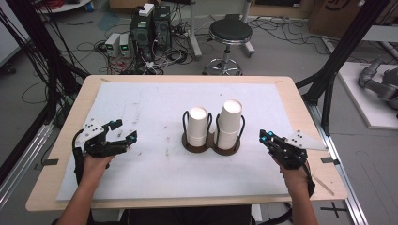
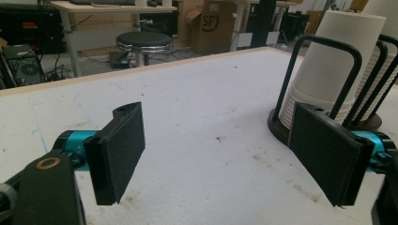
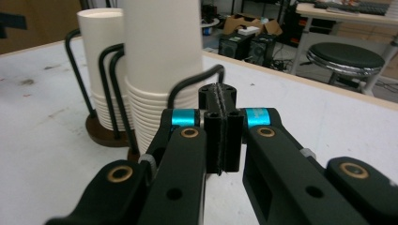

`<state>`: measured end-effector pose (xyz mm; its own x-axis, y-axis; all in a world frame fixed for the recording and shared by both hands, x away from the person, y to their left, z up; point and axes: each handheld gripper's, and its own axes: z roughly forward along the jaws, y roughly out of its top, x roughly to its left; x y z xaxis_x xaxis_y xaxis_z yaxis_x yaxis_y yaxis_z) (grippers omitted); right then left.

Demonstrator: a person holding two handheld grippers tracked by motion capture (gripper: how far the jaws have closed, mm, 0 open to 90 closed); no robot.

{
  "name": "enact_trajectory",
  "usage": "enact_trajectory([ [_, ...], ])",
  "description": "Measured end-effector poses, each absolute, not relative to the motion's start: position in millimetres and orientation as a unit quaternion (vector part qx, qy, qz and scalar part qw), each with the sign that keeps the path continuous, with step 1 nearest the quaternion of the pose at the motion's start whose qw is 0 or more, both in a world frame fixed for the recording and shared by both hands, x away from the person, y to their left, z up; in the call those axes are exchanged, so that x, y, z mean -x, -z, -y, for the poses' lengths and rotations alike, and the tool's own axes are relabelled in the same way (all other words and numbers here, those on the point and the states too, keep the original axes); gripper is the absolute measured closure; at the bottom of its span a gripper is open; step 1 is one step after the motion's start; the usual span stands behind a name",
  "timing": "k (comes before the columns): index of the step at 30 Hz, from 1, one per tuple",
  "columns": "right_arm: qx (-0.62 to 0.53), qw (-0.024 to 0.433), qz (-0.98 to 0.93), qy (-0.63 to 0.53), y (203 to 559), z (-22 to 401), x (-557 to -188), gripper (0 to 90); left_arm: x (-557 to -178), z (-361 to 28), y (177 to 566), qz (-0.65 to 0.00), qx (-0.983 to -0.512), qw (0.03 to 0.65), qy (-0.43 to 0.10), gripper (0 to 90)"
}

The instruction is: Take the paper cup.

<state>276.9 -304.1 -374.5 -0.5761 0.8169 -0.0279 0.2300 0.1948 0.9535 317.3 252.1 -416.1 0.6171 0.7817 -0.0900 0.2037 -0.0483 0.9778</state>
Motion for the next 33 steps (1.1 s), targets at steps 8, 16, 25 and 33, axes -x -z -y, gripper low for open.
enact_trajectory([
  [8,-0.321,0.274,-0.738,-0.527,369.5,278.1,-275.6,90.0,-317.9,-249.9,417.3,-0.358,-0.686,0.585,-0.243,19.1],
  [16,-0.290,0.246,-0.755,-0.535,370.6,258.7,-279.4,90.0,-316.6,-250.9,418.0,-0.361,-0.685,0.585,-0.242,19.1],
  [25,-0.270,0.224,-0.767,-0.538,375.0,241.2,-282.6,90.0,-316.6,-248.8,418.9,-0.360,-0.687,0.584,-0.241,19.1],
  [33,-0.259,0.209,-0.773,-0.541,378.4,223.0,-288.3,90.0,-317.0,-247.6,419.5,-0.358,-0.688,0.583,-0.240,19.1],
])
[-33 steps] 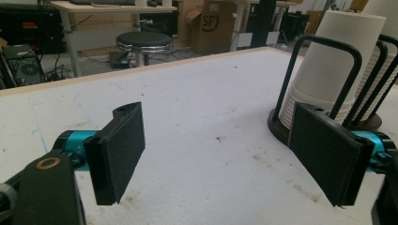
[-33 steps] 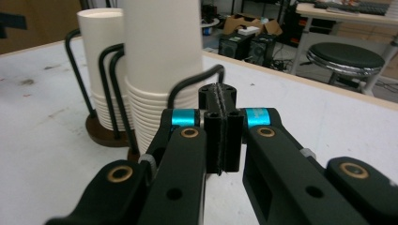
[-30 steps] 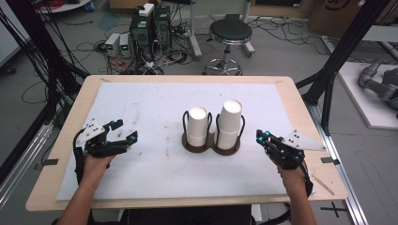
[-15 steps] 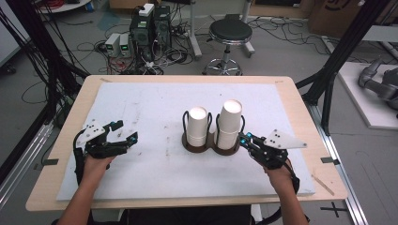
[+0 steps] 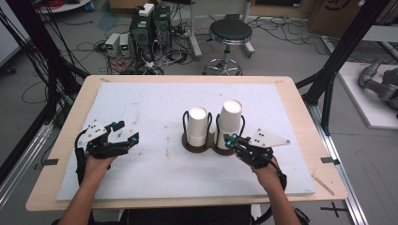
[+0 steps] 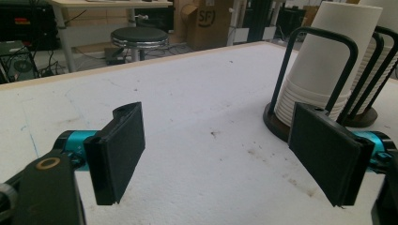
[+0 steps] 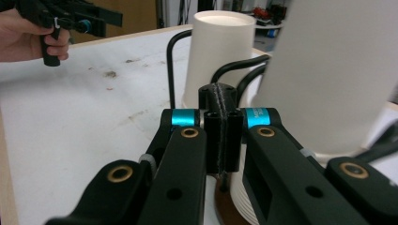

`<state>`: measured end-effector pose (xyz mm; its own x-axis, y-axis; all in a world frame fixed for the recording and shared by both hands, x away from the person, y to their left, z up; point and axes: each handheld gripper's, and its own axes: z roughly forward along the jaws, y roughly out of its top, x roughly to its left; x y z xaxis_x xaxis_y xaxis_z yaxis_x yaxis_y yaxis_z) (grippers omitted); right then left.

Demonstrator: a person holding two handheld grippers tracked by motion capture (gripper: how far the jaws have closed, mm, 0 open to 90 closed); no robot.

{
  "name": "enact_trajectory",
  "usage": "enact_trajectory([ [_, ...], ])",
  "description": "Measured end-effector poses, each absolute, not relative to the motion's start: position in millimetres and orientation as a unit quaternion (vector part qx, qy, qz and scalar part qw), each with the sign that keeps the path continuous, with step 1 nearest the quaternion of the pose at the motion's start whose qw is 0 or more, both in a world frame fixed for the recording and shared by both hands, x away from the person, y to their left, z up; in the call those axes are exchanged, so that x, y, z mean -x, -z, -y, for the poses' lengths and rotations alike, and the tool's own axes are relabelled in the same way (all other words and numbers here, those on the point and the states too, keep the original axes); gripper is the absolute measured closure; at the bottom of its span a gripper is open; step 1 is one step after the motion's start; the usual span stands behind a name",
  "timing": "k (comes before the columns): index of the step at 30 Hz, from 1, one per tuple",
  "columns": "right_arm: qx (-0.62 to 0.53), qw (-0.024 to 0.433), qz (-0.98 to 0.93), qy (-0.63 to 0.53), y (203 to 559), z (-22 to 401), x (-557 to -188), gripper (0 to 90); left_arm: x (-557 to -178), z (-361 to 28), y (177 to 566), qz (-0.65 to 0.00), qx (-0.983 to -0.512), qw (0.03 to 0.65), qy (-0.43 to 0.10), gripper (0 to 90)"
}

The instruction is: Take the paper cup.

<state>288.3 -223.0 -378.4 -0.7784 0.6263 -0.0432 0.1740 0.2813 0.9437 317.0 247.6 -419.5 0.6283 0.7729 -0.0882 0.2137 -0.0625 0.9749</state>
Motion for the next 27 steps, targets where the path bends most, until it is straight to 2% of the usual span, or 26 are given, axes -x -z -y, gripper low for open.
enact_trajectory([
  [12,-0.251,0.187,-0.794,-0.522,393.0,187.8,-299.4,90.0,-317.2,-245.9,420.3,-0.358,-0.691,0.581,-0.239,19.2],
  [27,-0.296,0.187,-0.798,-0.491,416.3,147.1,-308.3,90.0,-319.9,-245.0,418.9,-0.354,-0.692,0.583,-0.236,19.3],
])
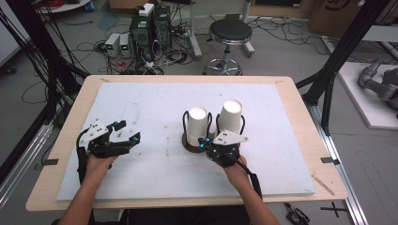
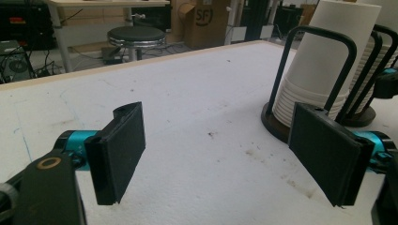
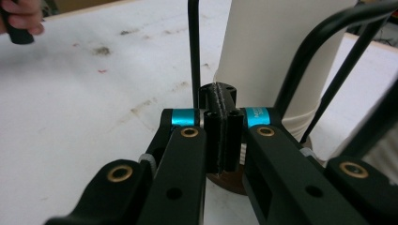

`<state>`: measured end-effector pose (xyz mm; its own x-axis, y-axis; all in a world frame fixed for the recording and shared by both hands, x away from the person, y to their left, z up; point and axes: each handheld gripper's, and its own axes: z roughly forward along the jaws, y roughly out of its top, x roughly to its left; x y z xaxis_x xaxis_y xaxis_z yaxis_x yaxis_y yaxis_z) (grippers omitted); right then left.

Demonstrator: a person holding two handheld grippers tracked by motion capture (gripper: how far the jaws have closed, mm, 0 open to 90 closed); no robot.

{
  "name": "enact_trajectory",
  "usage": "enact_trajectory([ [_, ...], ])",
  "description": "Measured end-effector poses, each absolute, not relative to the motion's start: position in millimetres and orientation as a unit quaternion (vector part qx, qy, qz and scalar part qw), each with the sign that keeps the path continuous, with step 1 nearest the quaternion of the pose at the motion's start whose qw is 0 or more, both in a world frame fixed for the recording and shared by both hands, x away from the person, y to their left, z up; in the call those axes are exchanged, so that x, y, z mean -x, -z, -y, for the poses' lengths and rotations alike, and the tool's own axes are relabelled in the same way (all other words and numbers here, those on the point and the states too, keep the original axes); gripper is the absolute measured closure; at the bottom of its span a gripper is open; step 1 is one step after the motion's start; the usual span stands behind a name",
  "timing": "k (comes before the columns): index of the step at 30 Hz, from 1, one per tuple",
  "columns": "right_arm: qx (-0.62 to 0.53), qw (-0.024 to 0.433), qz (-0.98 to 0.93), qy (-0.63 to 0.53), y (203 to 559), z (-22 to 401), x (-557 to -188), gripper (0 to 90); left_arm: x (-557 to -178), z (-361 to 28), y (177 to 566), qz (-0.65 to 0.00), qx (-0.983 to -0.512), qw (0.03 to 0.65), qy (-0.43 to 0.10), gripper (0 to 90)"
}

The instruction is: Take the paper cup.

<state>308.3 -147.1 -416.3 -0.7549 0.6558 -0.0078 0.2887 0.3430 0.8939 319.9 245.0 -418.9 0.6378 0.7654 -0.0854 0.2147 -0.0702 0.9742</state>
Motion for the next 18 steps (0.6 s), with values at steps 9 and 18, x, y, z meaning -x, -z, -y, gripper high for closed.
enact_trajectory([
  [9,-0.331,0.194,-0.799,-0.463,426.9,128.0,-309.3,90.0,-328.5,-241.7,401.7,-0.341,-0.688,0.594,-0.239,19.3],
  [18,-0.363,0.201,-0.790,-0.451,430.7,125.0,-312.4,90.0,-343.6,-224.3,384.3,-0.323,-0.691,0.603,-0.234,19.4],
])
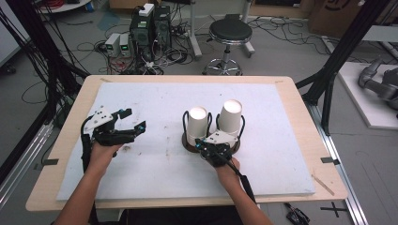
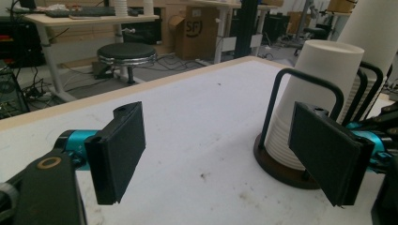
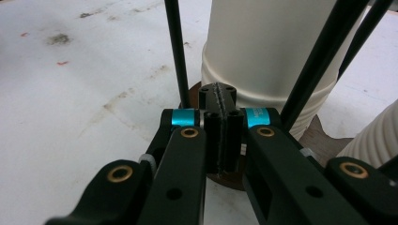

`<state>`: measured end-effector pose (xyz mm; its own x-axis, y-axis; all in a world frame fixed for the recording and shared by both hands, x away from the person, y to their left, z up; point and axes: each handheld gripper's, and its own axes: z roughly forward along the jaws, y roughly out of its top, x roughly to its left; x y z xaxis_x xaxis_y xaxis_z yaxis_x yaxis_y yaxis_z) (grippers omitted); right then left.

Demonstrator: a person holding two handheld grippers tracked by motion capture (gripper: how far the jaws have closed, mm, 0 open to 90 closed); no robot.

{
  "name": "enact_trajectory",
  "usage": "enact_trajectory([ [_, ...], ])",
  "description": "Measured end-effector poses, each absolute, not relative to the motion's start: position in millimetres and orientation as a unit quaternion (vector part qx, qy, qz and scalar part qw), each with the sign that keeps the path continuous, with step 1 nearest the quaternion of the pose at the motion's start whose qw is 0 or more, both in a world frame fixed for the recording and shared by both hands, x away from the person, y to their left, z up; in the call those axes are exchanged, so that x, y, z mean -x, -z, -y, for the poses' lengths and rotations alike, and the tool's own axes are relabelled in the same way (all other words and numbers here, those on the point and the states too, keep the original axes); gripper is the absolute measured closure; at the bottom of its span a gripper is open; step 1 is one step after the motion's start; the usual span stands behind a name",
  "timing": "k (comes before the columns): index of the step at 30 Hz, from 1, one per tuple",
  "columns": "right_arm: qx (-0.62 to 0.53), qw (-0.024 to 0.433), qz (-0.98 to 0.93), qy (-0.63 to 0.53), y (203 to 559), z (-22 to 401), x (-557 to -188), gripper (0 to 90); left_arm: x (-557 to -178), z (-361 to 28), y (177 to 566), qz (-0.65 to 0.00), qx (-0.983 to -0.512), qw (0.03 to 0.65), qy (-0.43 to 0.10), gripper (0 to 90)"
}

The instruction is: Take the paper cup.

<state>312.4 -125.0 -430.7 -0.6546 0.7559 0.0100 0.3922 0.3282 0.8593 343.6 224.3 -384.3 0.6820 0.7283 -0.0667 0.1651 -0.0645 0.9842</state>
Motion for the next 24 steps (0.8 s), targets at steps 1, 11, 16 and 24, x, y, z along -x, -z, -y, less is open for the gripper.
enact_trajectory([
  [1,-0.367,0.205,-0.789,-0.447,431.3,123.4,-312.1,90.0,-345.8,-221.6,381.7,-0.319,-0.693,0.604,-0.230,19.4],
  [11,-0.400,0.203,-0.775,-0.445,433.1,119.3,-312.4,90.0,-365.3,-186.9,357.6,-0.277,-0.707,0.615,-0.212,19.3],
  [16,-0.404,0.208,-0.772,-0.444,432.7,117.8,-311.8,90.0,-373.4,-166.9,350.7,-0.257,-0.717,0.619,-0.190,19.1],
  [24,-0.407,0.204,-0.771,-0.445,432.9,118.0,-312.1,90.0,-385.2,-137.6,346.4,-0.230,-0.733,0.621,-0.154,19.1],
])
